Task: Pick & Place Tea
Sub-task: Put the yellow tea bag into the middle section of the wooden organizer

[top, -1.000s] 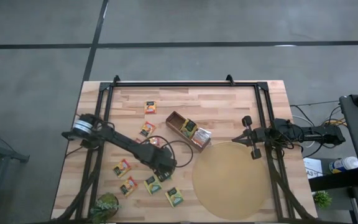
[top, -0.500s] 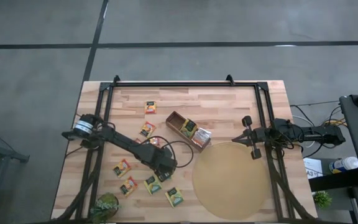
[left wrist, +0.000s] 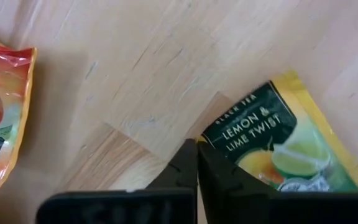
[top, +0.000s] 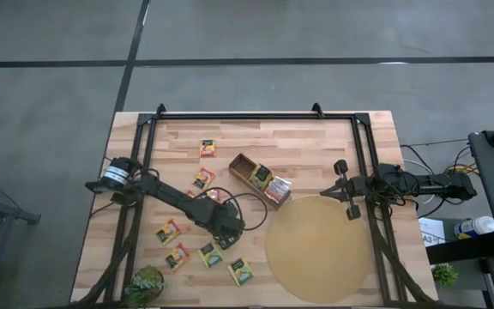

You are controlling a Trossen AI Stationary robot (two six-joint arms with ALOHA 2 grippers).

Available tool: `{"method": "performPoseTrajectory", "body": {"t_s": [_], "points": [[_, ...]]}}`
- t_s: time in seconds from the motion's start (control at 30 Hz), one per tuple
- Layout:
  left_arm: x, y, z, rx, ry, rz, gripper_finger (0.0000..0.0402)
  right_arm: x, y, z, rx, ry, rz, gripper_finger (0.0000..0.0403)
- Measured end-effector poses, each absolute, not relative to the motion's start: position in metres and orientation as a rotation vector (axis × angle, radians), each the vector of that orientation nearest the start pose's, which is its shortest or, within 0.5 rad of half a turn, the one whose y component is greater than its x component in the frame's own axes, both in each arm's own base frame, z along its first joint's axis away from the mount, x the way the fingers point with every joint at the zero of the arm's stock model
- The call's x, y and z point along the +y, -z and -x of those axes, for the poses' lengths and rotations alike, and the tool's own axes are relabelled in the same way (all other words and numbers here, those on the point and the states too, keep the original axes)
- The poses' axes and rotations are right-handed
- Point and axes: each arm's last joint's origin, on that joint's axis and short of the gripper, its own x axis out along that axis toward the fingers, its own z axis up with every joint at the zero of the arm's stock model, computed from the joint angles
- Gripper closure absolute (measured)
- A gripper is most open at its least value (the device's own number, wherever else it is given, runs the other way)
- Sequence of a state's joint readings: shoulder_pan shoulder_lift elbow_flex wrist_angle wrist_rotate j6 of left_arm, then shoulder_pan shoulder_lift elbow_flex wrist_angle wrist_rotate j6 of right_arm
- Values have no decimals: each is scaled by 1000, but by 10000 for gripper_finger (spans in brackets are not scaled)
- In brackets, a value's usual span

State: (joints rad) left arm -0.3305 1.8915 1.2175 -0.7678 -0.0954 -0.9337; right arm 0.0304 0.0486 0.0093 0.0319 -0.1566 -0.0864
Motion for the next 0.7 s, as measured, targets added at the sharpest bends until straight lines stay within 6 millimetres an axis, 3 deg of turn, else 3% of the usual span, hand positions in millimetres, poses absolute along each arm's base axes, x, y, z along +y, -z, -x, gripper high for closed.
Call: {"method": "performPoseTrajectory", "body": {"t_s": [0.27, 0.7], "points": [[-109, -156, -327, 1358, -461, 455, 401, 8, -166, -100, -1, -187, 86, 394], [-109, -185, -336, 1327, -403, 437, 401, 8, -166, -100, -1, -187, 86, 394]]}}
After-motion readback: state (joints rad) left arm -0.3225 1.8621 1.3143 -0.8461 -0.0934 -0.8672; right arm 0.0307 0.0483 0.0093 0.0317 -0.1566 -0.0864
